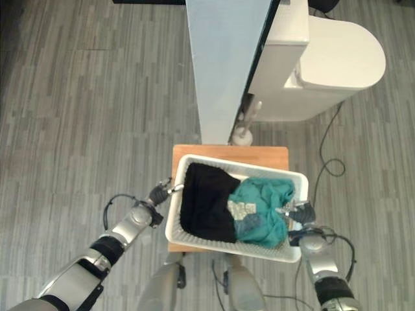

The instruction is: Grab the laundry basket,head to the washer,open it,put in the laundry and shut it.

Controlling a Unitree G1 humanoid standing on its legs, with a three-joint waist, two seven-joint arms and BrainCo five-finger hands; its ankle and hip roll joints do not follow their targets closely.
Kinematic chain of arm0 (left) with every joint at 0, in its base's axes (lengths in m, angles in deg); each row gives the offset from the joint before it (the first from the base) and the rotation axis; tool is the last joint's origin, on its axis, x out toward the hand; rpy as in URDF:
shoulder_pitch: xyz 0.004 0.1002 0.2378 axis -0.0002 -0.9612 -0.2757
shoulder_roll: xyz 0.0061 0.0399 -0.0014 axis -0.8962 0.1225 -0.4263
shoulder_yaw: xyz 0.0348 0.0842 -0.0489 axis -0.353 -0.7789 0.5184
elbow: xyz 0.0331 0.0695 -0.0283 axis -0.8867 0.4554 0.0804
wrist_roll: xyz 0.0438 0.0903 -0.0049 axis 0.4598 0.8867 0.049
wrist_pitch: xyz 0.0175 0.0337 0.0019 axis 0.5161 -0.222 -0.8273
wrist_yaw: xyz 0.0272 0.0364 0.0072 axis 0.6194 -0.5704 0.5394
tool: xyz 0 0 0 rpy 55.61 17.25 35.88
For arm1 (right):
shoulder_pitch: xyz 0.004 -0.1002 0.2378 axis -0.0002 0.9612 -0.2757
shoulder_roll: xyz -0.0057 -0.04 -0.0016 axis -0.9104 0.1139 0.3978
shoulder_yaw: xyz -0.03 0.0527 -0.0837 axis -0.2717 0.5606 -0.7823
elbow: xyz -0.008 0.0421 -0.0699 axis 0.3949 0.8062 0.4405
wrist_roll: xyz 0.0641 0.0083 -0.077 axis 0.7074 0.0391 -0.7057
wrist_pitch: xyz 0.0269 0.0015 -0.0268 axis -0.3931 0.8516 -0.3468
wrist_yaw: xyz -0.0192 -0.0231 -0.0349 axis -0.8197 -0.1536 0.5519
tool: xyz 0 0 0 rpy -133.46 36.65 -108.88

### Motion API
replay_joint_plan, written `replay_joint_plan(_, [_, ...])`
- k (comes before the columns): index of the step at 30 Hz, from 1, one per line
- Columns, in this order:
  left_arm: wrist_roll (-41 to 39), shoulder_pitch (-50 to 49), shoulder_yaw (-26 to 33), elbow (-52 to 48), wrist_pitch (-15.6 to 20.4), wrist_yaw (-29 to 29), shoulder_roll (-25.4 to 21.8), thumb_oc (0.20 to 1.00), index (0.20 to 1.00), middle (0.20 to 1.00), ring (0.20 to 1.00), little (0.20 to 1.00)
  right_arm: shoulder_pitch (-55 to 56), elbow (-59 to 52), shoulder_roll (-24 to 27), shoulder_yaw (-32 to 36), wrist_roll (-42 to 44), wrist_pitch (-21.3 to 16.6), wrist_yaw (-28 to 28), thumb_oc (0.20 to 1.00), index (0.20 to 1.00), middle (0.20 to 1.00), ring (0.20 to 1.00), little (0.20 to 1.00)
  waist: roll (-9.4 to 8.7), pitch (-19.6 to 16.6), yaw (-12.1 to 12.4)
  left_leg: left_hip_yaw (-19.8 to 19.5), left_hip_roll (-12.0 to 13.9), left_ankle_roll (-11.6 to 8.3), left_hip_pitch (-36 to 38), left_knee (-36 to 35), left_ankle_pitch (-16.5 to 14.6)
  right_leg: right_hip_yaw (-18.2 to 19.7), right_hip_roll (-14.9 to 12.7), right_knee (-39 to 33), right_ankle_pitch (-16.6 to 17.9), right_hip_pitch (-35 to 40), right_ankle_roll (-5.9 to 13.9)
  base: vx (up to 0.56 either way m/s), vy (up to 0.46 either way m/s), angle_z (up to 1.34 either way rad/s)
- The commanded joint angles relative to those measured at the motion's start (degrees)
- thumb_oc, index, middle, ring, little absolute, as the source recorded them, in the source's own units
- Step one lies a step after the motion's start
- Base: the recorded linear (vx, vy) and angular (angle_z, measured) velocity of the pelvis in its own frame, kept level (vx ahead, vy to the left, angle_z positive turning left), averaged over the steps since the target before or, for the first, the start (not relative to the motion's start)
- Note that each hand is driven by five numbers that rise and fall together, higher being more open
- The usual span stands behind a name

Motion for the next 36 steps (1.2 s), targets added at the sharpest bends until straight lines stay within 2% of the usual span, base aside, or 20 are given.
replay_joint_plan(1, [0.8,4.6,-0.3,7.4,-1.4,2.0,3.0,1.000,1.000,1.000,1.000,1.000,0.4,0.5,-4.6,-4.9,2.3,1.4,0.0,1.000,1.000,1.000,1.000,1.000,-0.43,1.2,1.6,-3.1,-1.6,3.06,1.3,0.5,-4.5,-4.8,-1.5,0.4,2.1,-4.0,-0.02,0.00,0.000,0.00])
replay_joint_plan(8, [-0.4,2.8,0.3,4.6,-0.7,2.5,3.2,1.000,1.000,1.000,1.000,1.000,2.0,-3.9,-5.3,-3.5,2.7,-0.7,2.5,1.000,1.000,1.000,1.000,1.000,0.23,0.7,1.3,-3.0,-1.6,3.18,1.5,0.3,-4.9,-4.3,-1.7,0.4,1.9,-4.0,0.23,0.00,0.015,0.00])
replay_joint_plan(13, [0.0,2.0,1.6,0.9,0.3,3.0,2.6,1.000,1.000,1.000,1.000,1.000,4.0,-11.7,-2.5,-4.9,-1.5,-2.5,1.3,1.000,1.000,1.000,1.000,1.000,0.04,0.7,1.1,-2.7,-1.7,3.22,2.3,0.3,-5.3,-3.8,-1.7,0.6,1.8,-3.8,0.35,0.00,0.005,-0.01])
replay_joint_plan(19, [0.1,1.0,2.3,-0.6,1.1,3.5,2.1,1.000,1.000,1.000,1.000,1.000,7.0,-19.0,-0.7,-3.0,-5.0,-4.3,2.3,1.000,1.000,1.000,1.000,1.000,-0.41,0.6,0.7,-2.3,-1.7,3.39,2.9,0.3,-5.7,-3.5,-1.8,0.9,1.7,-3.7,0.49,0.00,0.009,-0.04])
replay_joint_plan(30, [0.8,-0.8,4.6,0.1,1.9,4.9,1.3,1.000,1.000,1.000,1.000,1.000,11.8,-20.7,1.0,-2.3,-8.5,-6.4,3.0,1.000,1.000,1.000,1.000,1.000,-0.48,0.3,0.4,-1.7,-1.8,3.47,3.2,0.4,-6.0,-3.3,-1.9,1.0,1.9,-4.0,0.69,0.00,0.000,0.00])
replay_joint_plan(36, [1.5,-1.1,5.4,2.5,2.1,6.4,1.7,1.000,1.000,1.000,1.000,1.000,12.9,-21.9,1.4,-1.2,-10.7,-7.1,5.6,1.000,1.000,1.000,1.000,1.000,-0.50,0.1,0.3,-1.5,-1.8,3.52,3.4,0.4,-6.1,-3.2,-1.9,1.0,1.8,-3.8,0.72,0.00,0.000,0.00])
